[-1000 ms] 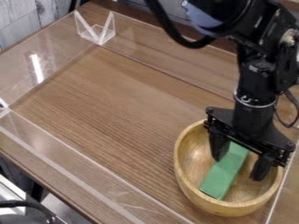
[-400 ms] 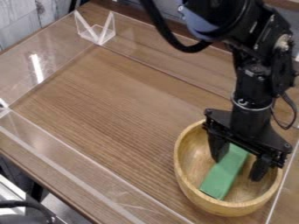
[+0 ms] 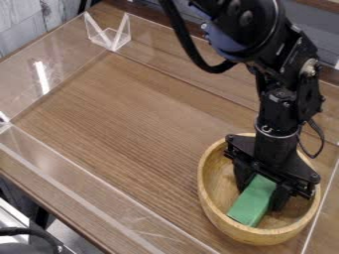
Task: Remove the green block from inside the brown bowl and put it on the table
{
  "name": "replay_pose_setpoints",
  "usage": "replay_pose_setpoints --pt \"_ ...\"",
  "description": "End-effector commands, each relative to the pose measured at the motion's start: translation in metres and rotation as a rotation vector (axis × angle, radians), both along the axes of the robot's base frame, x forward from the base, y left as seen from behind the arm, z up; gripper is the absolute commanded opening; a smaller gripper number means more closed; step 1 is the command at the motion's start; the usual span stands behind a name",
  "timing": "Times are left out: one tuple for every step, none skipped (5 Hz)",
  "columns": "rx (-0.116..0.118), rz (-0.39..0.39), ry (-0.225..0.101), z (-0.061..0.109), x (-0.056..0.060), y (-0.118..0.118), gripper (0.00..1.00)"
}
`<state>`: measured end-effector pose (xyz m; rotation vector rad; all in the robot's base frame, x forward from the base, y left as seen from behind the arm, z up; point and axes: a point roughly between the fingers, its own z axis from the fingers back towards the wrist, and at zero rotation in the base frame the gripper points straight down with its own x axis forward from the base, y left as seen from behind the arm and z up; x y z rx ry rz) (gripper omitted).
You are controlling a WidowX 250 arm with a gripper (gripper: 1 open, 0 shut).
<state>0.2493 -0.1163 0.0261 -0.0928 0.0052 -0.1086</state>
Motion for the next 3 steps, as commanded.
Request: replay_pose_setpoints --pt "-0.008 0.006 -0.016 0.014 0.001 -0.002 0.00" --pt "-0.006 0.015 -0.003 0.023 -0.001 -0.001 0.00" --pt "-0.005 0.020 0.007 0.029 -0.003 -0.001 0.00"
